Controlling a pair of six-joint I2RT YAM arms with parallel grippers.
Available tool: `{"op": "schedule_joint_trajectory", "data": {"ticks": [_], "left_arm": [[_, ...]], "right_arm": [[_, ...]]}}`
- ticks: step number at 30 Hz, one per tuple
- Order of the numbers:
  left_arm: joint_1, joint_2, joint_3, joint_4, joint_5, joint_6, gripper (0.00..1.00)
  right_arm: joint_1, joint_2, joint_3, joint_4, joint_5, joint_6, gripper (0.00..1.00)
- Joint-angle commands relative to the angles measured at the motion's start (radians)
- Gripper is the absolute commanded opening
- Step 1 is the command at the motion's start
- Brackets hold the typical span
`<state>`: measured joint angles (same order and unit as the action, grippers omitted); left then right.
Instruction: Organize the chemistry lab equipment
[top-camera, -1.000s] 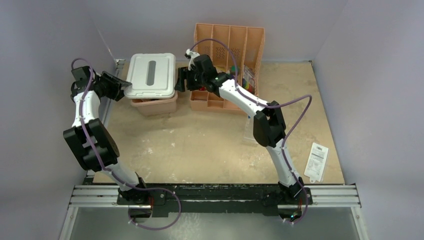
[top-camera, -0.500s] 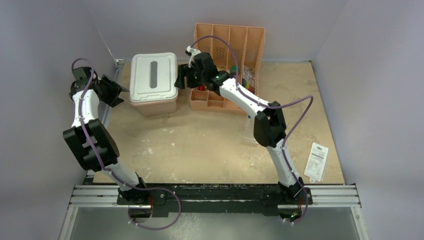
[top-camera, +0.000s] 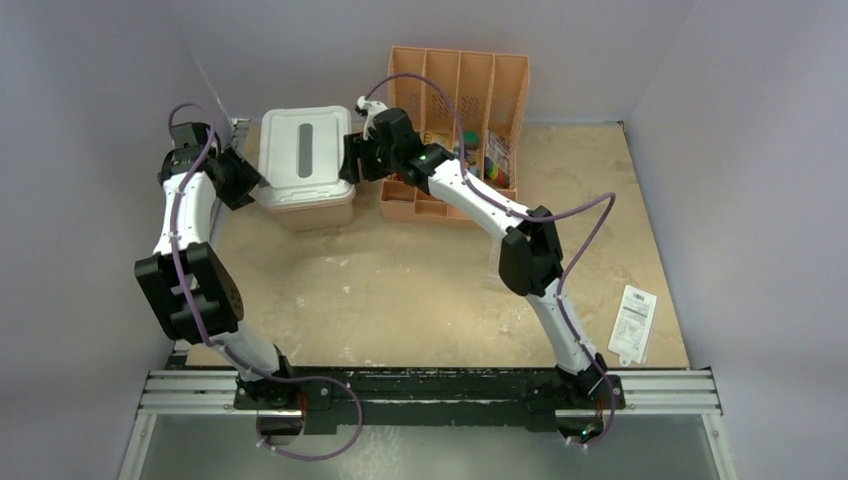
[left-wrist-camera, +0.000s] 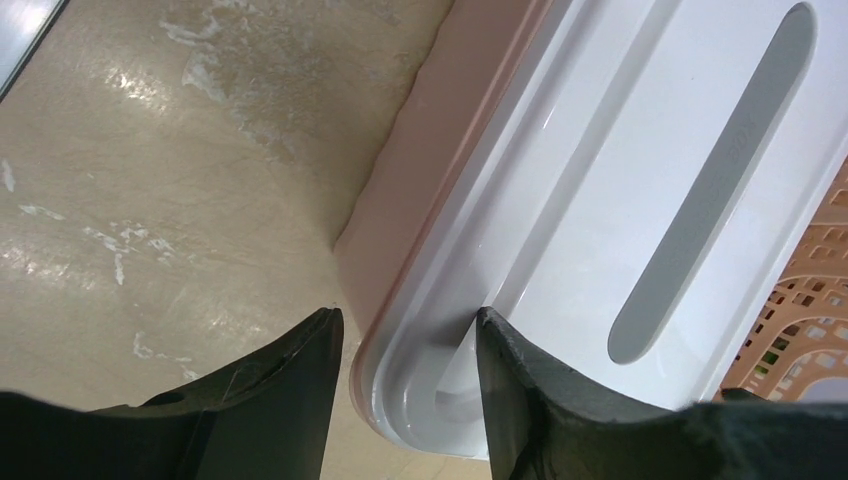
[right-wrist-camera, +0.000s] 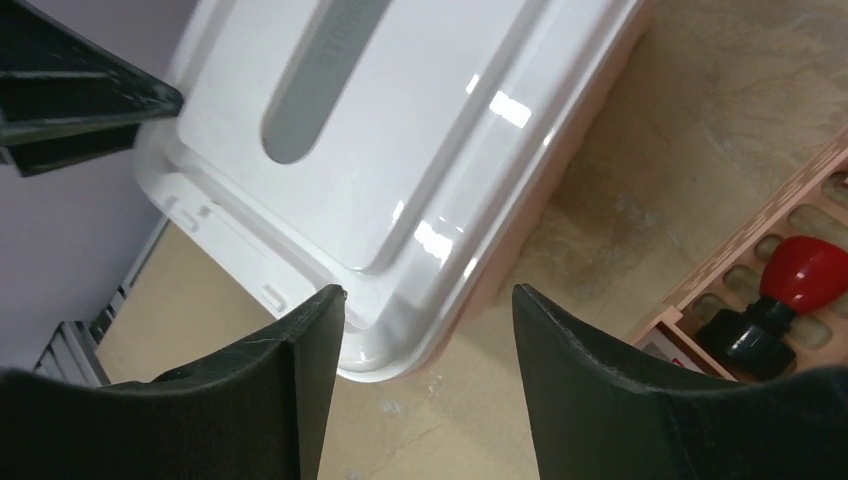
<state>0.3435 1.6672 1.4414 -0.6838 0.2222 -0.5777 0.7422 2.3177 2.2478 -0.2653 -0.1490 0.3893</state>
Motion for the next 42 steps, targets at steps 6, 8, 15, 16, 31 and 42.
{"op": "schedule_joint_trajectory", "data": {"ticks": [6, 8, 15, 16, 31, 42], "left_arm": [[-0.007, -0.074, -0.048, -0.058, -0.124, 0.043, 0.42], [-0.007, -0.078, -0.058, -0.061, -0.125, 0.047, 0.41], [-0.007, -0.048, -0.060, -0.057, -0.094, 0.045, 0.42], [-0.009, -0.045, -0.066, -0.053, -0.102, 0.045, 0.43], [-0.078, 0.035, 0.098, -0.114, -0.343, 0.110, 0.45], [-0.124, 0.009, 0.256, -0.156, -0.410, 0.134, 0.53]], "right_arm": [[0.021, 0.028, 0.015, -0.063, 0.009, -0.028, 0.58], [0.025, 0.024, 0.002, -0.071, 0.017, -0.027, 0.56], [0.031, -0.051, -0.148, -0.024, 0.075, 0.054, 0.51], [0.030, -0.056, -0.157, -0.030, 0.093, 0.077, 0.51], [0.031, -0.120, -0.083, -0.063, 0.108, 0.091, 0.68], [0.029, -0.275, -0.110, -0.069, 0.122, 0.007, 0.73]]}}
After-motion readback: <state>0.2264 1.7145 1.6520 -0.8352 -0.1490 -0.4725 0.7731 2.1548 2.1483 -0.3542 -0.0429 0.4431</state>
